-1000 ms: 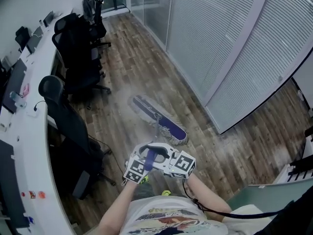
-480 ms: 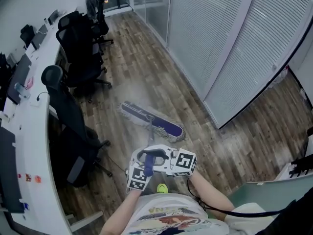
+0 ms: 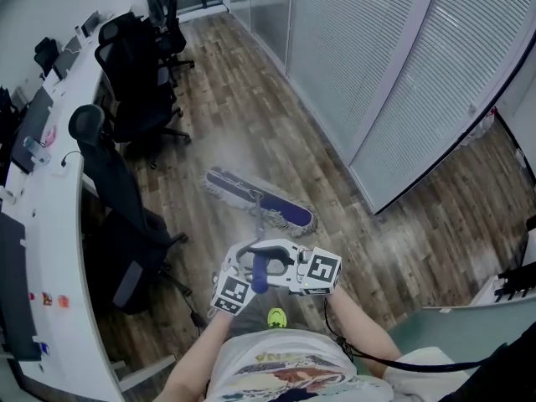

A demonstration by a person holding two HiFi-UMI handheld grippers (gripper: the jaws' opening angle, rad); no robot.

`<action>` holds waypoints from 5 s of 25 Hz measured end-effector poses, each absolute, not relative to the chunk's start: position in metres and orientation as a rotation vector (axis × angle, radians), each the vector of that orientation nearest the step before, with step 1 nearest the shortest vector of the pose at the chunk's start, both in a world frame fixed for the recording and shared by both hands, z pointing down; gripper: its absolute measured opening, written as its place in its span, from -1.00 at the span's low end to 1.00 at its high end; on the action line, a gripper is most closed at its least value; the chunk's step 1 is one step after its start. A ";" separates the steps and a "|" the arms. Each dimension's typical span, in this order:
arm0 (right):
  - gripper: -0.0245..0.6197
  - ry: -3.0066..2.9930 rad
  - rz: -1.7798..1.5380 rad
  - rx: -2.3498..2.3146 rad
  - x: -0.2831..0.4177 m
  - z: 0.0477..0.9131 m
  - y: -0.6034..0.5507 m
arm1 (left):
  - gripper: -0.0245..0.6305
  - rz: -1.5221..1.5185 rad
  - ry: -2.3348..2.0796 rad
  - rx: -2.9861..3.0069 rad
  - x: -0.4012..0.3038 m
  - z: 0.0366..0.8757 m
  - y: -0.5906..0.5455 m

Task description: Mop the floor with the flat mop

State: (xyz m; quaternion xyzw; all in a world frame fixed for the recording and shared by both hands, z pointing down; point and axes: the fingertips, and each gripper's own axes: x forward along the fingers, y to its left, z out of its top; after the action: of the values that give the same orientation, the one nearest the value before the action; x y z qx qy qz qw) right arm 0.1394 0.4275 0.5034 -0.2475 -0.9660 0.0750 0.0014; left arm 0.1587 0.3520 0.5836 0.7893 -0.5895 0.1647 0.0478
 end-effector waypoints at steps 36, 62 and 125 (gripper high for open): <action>-0.24 -3.120 0.312 -0.689 -0.105 0.491 0.160 | -0.53 0.501 -1.622 2.585 -0.081 0.579 0.089; -0.23 -3.015 0.297 -0.976 -0.274 0.502 -0.208 | -0.52 0.530 -1.822 2.336 -0.265 0.590 -0.284; -0.22 -3.047 0.374 -0.583 0.007 0.515 0.214 | -0.48 0.564 -1.629 2.450 0.027 0.597 0.147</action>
State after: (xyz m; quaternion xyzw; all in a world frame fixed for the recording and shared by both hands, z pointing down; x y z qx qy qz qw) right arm 0.0074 0.2140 0.5150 -0.1866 -0.9751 0.1196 0.0085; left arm 0.0267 0.1468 0.5969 0.8157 -0.5423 0.1878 0.0727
